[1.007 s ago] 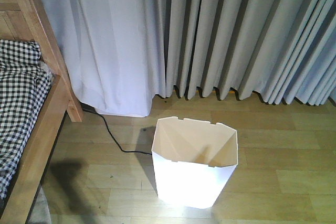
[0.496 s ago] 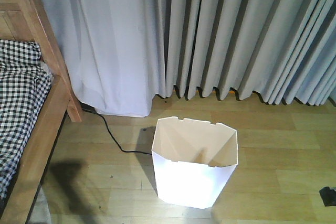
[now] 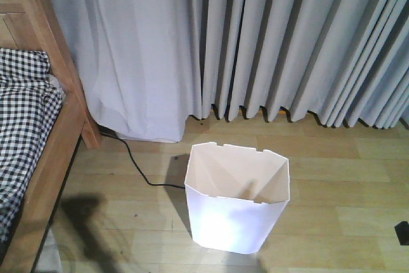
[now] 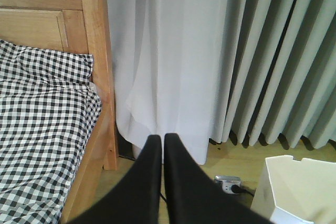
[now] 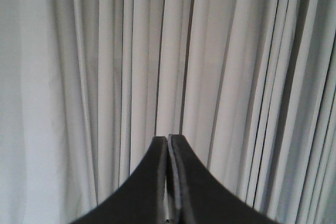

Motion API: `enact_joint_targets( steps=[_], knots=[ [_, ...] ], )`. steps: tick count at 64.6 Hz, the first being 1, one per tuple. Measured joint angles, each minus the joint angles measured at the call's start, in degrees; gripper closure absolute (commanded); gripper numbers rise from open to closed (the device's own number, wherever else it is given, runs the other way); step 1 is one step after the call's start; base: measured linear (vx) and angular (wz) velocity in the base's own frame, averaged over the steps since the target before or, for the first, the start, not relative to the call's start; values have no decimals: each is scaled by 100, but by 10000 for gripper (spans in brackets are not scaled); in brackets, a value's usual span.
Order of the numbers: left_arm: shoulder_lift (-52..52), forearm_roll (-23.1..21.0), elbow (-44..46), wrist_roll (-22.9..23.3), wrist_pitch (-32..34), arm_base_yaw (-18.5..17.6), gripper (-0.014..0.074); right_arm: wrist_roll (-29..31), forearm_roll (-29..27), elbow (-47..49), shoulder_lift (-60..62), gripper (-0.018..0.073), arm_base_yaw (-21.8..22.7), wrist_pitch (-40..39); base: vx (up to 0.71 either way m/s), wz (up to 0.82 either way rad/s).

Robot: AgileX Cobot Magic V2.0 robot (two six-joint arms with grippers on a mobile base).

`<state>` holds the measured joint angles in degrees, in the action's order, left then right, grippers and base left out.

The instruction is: Move trash bin to bedside with robot

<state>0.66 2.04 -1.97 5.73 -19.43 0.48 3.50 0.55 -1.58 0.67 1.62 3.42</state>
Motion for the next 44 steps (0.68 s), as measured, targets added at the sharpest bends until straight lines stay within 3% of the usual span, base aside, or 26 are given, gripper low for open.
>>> enact_joint_targets(
  steps=[44],
  knots=[
    [0, 0, 0, 0, 0, 0, 603, 5, 0, 0, 0, 568, 0, 0, 0, 0]
  ],
)
